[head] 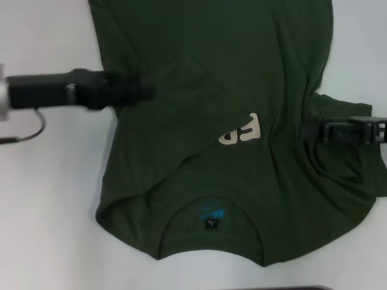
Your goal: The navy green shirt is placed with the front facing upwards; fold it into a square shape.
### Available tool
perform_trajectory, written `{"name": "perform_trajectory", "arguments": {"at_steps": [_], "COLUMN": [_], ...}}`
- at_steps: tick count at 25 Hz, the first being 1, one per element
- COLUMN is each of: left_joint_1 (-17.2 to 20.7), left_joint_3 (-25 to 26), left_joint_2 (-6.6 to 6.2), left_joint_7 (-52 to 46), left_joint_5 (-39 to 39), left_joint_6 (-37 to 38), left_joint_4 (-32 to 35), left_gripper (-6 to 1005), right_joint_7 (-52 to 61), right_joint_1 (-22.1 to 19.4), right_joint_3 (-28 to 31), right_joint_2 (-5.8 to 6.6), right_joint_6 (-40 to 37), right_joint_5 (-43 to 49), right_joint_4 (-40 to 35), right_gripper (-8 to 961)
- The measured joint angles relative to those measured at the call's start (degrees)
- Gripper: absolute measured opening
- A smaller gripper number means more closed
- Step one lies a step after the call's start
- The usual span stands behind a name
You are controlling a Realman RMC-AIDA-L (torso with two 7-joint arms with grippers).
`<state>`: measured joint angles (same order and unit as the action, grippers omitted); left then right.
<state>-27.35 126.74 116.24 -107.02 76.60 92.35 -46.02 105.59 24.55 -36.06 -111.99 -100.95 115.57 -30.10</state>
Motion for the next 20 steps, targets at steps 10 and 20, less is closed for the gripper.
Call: {"name": "perform_trajectory", "arguments": {"at_steps": [10,20], "left_joint_1": [9.25,10.92], "left_joint_3": [5.2,5.62], "left_joint_2": [1.15,2.39], "left_joint_7": [12.96,12.63], "left_joint_5": [-0.67,-2.15], "left_joint_6": [6.69,8.83], "left_joint_4": [0.49,1.83], "left_gripper": [702,703], "right_joint_7": [-1.44,7.98], "right_joint_1": [-1.05,-4.48], "right_joint_3": [1.21,1.31], "right_joint_2": [-0.63,3.84], "right_joint_6": [-0.31,-3.23], "right_joint_5": [0.11,1.49], "right_joint_4": [-0.17,-0.78], "right_gripper": [915,914]}}
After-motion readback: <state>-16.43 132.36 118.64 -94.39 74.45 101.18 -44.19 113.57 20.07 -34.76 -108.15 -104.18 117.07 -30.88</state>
